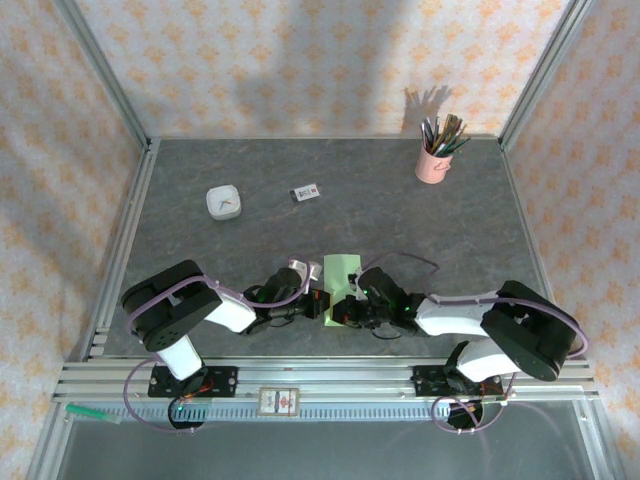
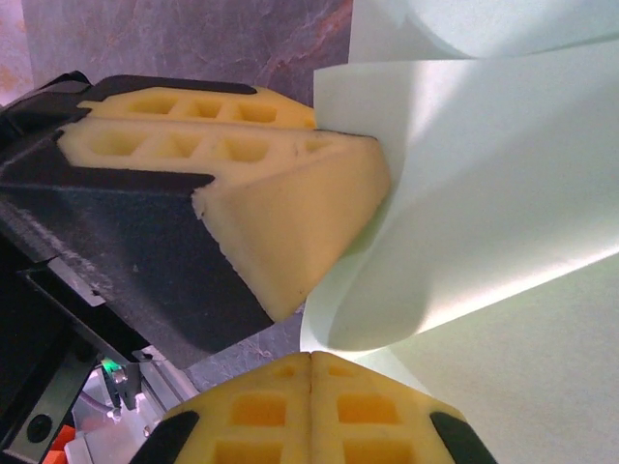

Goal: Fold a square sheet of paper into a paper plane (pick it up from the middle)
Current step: Fold the triangle a second time at the center of the table.

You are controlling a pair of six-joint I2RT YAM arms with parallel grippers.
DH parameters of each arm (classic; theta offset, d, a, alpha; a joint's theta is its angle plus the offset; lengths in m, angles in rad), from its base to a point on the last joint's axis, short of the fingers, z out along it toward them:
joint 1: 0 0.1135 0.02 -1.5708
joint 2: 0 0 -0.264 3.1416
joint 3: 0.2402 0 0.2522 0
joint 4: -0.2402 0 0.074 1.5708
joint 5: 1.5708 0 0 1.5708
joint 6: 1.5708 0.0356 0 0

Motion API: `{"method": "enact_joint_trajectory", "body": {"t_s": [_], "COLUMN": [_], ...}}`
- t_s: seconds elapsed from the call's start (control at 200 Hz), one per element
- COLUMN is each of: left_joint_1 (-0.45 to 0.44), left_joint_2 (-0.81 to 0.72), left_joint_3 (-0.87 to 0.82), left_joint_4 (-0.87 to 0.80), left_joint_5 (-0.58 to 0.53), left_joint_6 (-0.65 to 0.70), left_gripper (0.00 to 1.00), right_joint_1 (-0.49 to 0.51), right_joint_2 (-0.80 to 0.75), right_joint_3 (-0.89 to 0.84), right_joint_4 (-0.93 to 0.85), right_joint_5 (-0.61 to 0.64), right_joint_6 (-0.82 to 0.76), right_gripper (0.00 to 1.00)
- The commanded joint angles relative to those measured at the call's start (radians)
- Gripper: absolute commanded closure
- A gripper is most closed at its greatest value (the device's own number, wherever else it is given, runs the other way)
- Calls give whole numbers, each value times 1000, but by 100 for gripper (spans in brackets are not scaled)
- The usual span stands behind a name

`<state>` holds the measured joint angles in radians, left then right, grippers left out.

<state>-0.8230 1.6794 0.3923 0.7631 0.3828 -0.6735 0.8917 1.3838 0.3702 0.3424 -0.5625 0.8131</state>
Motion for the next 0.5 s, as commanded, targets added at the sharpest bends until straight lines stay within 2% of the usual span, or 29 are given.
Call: {"method": "enact_joint_trajectory", "body": {"t_s": [0.0, 0.495], "left_joint_1": [20, 19], "left_joint_2": [33, 28], "left_joint_3": [-32, -32], "left_joint_4": [-211, -222], "left_joint_5": [-113, -125], "left_joint_6": [21, 31], "left_gripper": [100, 100], "right_joint_1": [7, 6], "right_joint_2": [18, 80], "right_joint_3": [13, 18], "right_joint_4": [42, 50], "right_joint_5": [-2, 9], "right_joint_6": [11, -2], "right_gripper": [100, 100]}}
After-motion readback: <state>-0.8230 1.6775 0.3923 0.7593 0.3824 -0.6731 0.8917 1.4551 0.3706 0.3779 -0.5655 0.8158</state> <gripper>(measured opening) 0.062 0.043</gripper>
